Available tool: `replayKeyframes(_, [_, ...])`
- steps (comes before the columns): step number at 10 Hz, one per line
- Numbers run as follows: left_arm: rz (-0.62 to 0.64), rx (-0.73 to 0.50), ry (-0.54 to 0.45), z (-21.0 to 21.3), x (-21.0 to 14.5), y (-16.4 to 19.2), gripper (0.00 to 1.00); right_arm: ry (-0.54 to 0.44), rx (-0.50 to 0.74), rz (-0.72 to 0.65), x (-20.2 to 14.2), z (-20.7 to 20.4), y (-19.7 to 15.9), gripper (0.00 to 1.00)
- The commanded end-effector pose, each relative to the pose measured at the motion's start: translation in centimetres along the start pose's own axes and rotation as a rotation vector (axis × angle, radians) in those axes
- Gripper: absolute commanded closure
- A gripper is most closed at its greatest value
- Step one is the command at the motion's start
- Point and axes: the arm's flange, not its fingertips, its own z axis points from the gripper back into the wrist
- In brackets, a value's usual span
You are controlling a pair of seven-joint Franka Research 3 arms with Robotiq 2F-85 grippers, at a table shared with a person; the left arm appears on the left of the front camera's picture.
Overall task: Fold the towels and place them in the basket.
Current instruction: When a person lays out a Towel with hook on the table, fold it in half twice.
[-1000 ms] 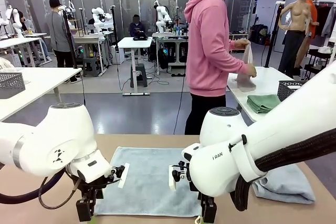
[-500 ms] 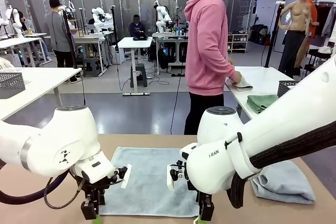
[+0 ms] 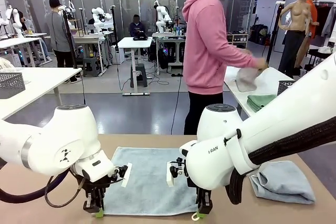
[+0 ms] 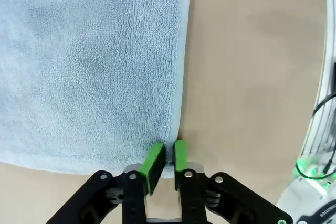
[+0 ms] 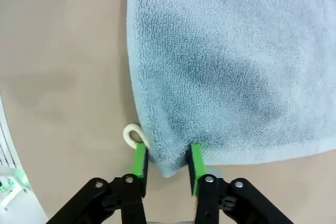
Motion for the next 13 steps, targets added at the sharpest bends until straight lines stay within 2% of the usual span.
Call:
replayKeyframes(1, [-0.01,-0.003,-0.004,-0.8,-0.5,0.4,1.0,0.004,0.028,0.022,0.0,-0.3,-0.2,1.0])
replayKeyframes(7, [0.001,0.018,-0.02,1.2,-0.9,-0.6,1.0,0.003,0.033,0.019,0.2,1.3,-0.2,1.0])
replayKeyframes(11, [-0.047,0.03,-0.068,6.5,0.6,-3.1,1.0,-0.06,0.052,0.007,0.4,6.4,1.8,1.0])
replayKeyframes(13, [-0.005,0.06,-0.106,10.6,1.7,-4.4,1.0,-0.124,0.026,0.001,0.5,9.5,2.7,1.0])
